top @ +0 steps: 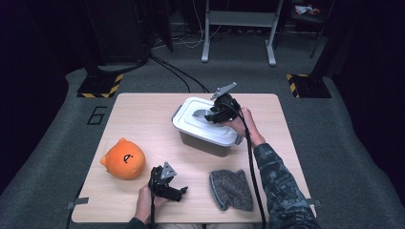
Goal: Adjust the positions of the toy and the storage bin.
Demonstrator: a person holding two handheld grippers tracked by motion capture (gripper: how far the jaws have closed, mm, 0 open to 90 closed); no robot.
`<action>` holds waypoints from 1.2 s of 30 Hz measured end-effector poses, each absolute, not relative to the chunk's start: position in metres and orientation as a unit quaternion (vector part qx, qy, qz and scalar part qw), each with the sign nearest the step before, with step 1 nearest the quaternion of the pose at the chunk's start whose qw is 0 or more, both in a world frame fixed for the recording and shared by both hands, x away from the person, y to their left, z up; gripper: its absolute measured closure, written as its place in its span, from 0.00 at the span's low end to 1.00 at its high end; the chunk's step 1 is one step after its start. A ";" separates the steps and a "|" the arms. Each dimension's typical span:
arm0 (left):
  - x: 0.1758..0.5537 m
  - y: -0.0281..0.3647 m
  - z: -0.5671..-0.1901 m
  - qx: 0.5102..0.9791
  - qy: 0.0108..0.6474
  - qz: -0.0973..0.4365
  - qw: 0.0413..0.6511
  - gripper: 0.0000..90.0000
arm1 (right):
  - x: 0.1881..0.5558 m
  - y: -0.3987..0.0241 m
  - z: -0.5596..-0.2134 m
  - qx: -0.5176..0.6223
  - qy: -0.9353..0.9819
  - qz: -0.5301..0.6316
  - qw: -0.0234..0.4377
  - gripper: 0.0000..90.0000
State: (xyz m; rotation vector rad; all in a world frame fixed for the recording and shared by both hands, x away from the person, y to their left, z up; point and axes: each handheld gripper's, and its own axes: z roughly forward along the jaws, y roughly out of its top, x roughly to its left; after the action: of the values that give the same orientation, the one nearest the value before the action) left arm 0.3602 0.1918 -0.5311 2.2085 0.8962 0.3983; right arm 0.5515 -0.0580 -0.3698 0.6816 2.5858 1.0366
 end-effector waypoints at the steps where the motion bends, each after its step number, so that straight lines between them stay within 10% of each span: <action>1: 0.360 0.192 -0.531 0.855 0.347 0.154 0.355 0.00 | 0.551 -0.057 -0.370 0.235 0.894 0.356 0.133 0.66; 36: 0.360 0.192 -0.531 0.855 0.347 0.154 0.355 0.00 | 0.535 -0.042 -0.373 0.340 0.856 0.350 0.173 0.74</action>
State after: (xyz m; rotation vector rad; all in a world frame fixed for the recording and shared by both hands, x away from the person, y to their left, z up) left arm 0.3602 0.1918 -0.5312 2.2085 0.8958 0.3981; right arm 0.5353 -0.0423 -0.3733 0.9636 2.4275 0.9921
